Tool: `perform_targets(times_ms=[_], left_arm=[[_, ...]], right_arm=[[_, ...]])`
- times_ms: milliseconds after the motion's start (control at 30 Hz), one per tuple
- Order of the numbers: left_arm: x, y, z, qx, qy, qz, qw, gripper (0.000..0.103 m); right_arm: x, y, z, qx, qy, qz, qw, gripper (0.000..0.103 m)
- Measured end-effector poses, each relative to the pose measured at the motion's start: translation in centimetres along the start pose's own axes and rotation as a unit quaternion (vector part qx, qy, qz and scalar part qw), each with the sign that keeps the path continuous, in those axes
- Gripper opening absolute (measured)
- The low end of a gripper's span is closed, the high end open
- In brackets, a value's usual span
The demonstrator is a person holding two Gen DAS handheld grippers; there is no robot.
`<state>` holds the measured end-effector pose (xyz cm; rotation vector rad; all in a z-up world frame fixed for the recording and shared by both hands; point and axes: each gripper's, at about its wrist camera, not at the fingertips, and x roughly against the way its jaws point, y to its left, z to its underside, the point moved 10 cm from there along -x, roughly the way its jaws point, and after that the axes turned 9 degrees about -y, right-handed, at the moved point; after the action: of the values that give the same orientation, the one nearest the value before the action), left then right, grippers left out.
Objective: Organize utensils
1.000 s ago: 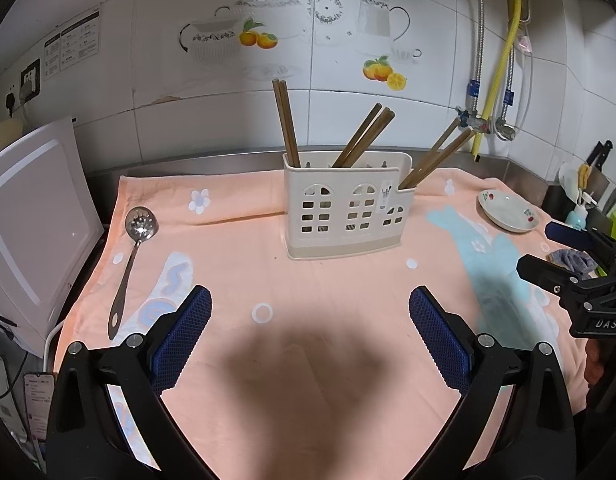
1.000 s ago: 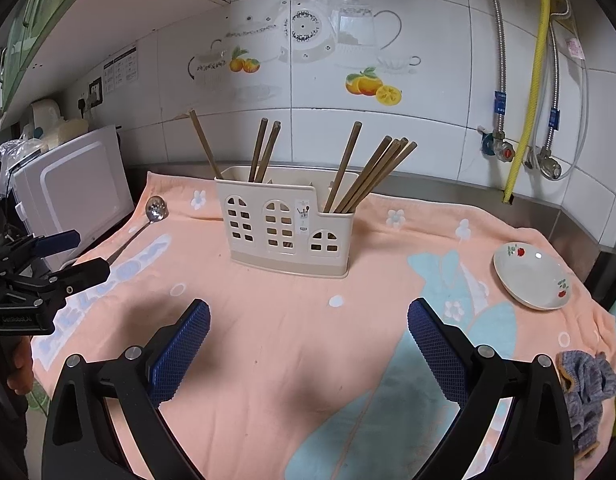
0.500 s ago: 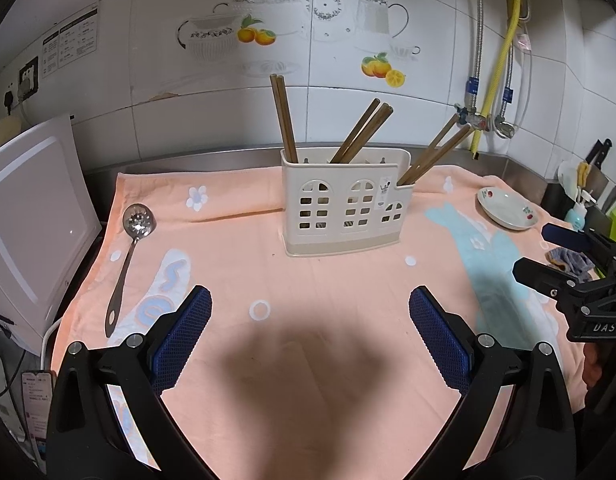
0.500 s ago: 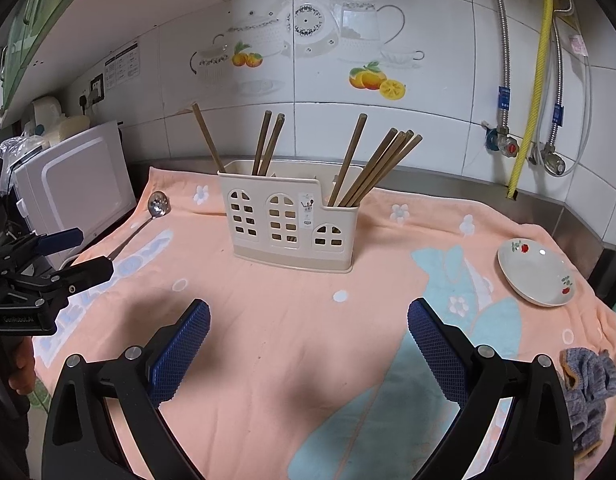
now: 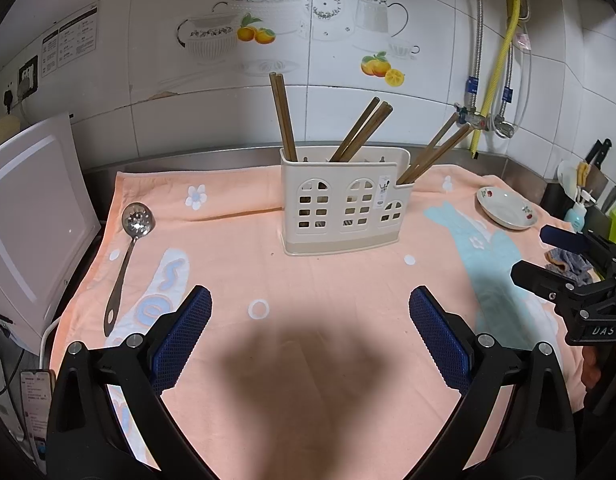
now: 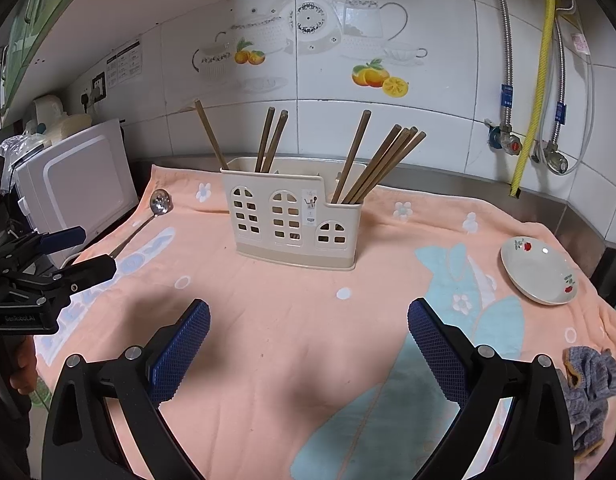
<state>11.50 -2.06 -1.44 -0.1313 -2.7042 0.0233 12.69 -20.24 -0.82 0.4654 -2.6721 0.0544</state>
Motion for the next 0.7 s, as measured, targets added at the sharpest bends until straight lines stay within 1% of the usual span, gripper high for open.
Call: perform_targets(times_ms=[467, 700], left_arm=[[-0.03, -0.01, 0.07, -0.002, 0.001, 0.000, 1.0000, 0.098], [0.07, 0.18, 0.05, -0.015, -0.008, -0.016, 0.9997, 0.098]], right_arm=[[-0.24, 0.08, 0.30, -0.001, 0.003, -0.001, 1.000, 0.096], [-0.27, 0.03, 0.33, -0.003, 0.004, 0.000, 1.000, 0.096]])
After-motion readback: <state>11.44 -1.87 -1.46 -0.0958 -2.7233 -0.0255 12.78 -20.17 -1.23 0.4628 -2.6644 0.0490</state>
